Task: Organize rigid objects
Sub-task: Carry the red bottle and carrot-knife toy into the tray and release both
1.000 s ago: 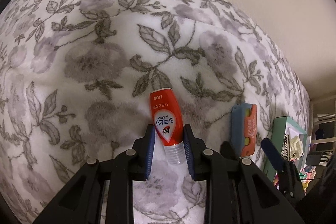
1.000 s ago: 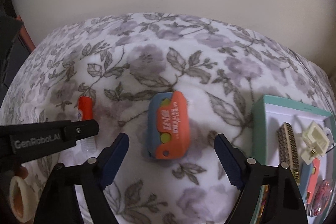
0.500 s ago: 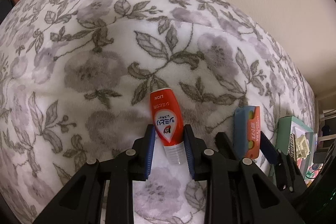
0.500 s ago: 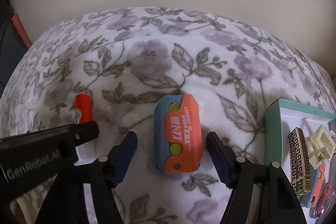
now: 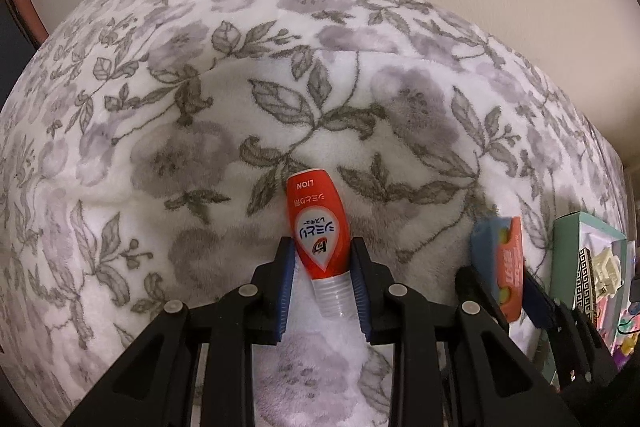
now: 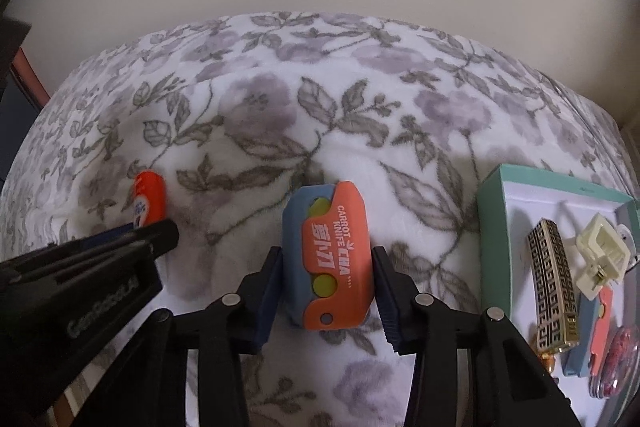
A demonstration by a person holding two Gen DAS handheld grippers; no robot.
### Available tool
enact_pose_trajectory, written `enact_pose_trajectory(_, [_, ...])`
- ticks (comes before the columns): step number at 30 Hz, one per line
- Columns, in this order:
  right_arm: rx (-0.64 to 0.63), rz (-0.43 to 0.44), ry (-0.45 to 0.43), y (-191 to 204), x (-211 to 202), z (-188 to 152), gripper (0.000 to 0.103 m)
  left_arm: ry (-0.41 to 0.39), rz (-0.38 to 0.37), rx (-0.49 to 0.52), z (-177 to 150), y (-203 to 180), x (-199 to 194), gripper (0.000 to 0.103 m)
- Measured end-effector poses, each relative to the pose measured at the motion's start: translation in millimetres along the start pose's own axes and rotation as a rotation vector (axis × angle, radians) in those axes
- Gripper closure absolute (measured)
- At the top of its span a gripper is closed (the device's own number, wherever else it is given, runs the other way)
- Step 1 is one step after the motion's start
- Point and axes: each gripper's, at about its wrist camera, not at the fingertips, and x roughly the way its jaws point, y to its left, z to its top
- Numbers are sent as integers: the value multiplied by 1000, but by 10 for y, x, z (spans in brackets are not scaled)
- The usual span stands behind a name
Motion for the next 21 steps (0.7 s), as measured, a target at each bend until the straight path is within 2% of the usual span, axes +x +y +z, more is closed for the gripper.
enact_pose_trajectory(4, [16,8,19,-32,-90,-65,58,16,-57,-55,-2,115,-19,75])
enact_pose_trajectory(10, [36,15,-2,-96,-386,-124,58,2,-77,-87,-37,210,-263,75])
enact_pose_trajectory(17, [81,24,-72,-257,-1005,-183,58,-96,-99,-44,-184,72,-948,75])
enact_pose_trajectory(21, [110,19,-105,-395,-1348,-284,58,-143,-145,-15,-319,-16,-1324,75])
